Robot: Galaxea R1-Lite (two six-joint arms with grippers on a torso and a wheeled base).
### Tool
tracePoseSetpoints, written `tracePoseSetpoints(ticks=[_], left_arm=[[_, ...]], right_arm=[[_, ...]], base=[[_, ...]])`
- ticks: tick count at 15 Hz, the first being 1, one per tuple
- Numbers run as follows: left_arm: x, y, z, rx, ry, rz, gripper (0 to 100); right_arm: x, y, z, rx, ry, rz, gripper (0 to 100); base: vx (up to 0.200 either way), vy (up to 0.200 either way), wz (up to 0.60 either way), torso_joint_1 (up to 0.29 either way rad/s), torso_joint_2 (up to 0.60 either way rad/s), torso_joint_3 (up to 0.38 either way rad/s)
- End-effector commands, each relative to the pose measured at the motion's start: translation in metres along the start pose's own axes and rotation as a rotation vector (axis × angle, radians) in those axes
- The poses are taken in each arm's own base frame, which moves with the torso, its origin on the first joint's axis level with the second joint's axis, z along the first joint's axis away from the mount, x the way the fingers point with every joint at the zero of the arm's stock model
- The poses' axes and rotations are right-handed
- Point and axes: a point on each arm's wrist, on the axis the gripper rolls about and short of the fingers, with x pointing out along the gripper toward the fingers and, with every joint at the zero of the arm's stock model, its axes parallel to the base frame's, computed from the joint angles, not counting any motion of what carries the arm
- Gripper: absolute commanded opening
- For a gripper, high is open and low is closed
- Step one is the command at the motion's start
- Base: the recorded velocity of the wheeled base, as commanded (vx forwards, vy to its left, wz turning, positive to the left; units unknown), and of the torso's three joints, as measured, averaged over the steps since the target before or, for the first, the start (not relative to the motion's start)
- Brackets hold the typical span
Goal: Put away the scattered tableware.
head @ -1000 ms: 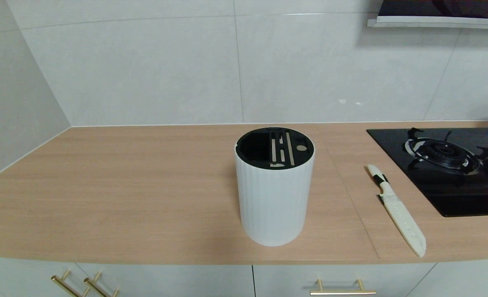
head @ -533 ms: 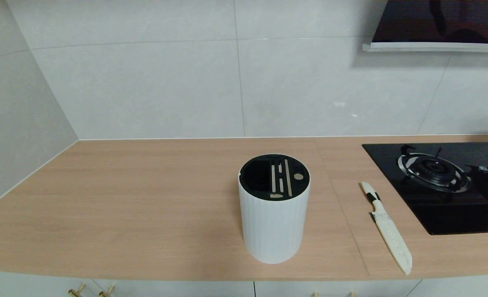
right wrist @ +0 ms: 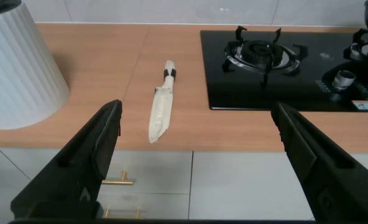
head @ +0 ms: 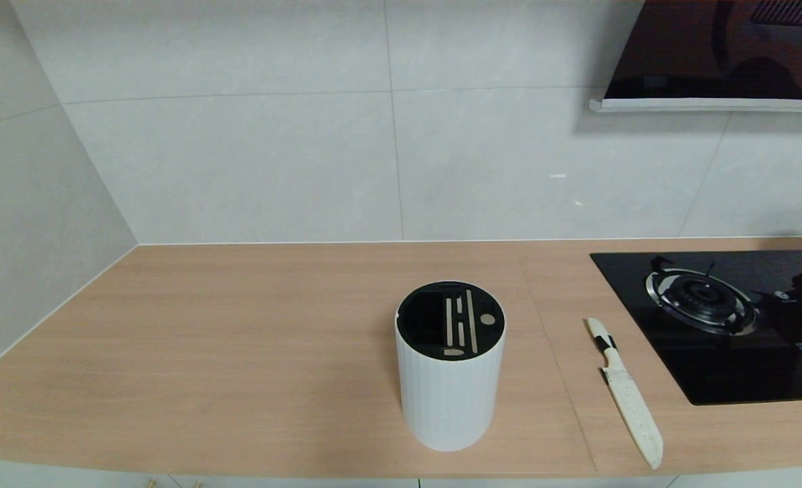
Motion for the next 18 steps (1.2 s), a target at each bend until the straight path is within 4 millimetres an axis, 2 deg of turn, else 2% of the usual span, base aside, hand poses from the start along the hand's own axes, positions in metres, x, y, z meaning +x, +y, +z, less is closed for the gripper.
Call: tracePoseSetpoints(ticks=[1,12,14,18], left_arm=[[0.000,0.000,0.000,0.000,0.001,0.001,100],[0.000,0.000,0.000,0.000,0.001,0.001,100],[0.000,0.000,0.000,0.000,0.001,0.001,100],[0.000,0.000,0.000,0.001,0.001,0.001,100]], right_arm=[[0.000,0.000,0.000,0.001,0.001,0.002,100],[0.000,0.000,0.003,-0.007,-0.016,0.001,100],[-0.010,0.000,0.038,0.017,-0.136,0.031,100],[0.016,0.001,0.059,0.017,0.104,0.112,100]], base=[[0.000,0.000,0.00,0.000,0.00,0.000],[0.000,0.000,0.00,0.000,0.00,0.000],[0.000,0.000,0.00,0.000,0.00,0.000],[0.000,0.000,0.00,0.000,0.00,0.000]])
